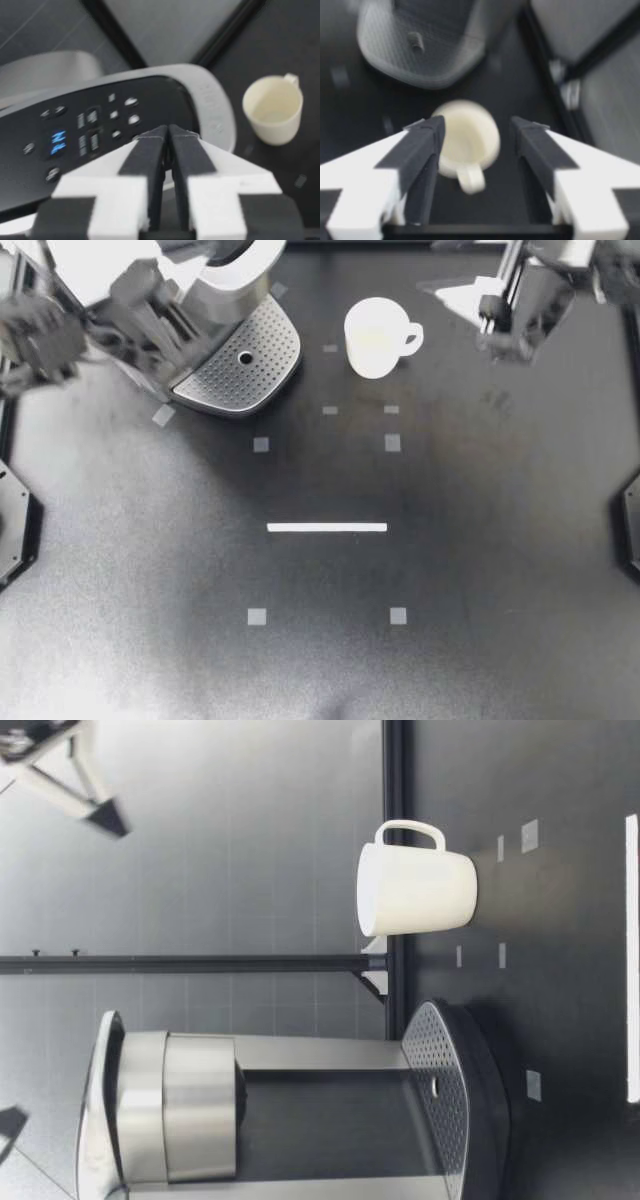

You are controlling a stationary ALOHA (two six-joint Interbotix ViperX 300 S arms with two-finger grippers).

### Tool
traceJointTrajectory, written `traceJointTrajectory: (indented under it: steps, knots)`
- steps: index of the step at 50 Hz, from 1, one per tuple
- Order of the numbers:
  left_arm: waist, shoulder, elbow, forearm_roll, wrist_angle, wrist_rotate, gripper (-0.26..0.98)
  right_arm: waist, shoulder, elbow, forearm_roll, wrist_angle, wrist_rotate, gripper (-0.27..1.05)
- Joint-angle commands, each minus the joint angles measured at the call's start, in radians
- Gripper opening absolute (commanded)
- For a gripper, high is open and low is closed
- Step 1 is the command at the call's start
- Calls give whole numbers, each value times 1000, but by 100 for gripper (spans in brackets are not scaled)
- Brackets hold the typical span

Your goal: Place the coffee capsule inside the capsule container, then place the cup onto the center of the cup tray.

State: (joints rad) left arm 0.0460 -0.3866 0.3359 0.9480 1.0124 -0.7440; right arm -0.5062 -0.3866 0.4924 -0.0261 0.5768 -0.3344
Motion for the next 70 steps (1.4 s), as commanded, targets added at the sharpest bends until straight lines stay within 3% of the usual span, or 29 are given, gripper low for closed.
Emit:
traceJointTrajectory:
  steps: [1, 6, 11, 15, 20, 33, 51, 70]
  knots:
    - [-2, -28, -67, -49, 49, 43, 15, -35, 25, -77, 48, 120, -67, 56]
    - [-3, -54, -107, -121, 81, 110, 15, -97, 75, -123, 187, 222, -213, 56]
    - [-2, -92, -118, -176, 86, 147, 15, -202, 144, -147, 407, 319, -405, 56]
    - [-2, -124, -114, -181, 86, 150, 15, -273, 202, -146, 543, 364, -554, 57]
    - [-2, -160, -104, -179, 86, 152, 15, -319, 267, -127, 626, 348, -716, 60]
    - [0, -199, -81, -161, 86, 152, 15, -325, 354, -58, 655, 204, -913, 73]
    - [5, -235, -58, -120, 81, 141, 15, -319, 425, -34, 698, 158, -916, 74]
    - [12, -259, -15, -118, 46, 109, 15, -275, 494, -29, 698, 101, -914, 74]
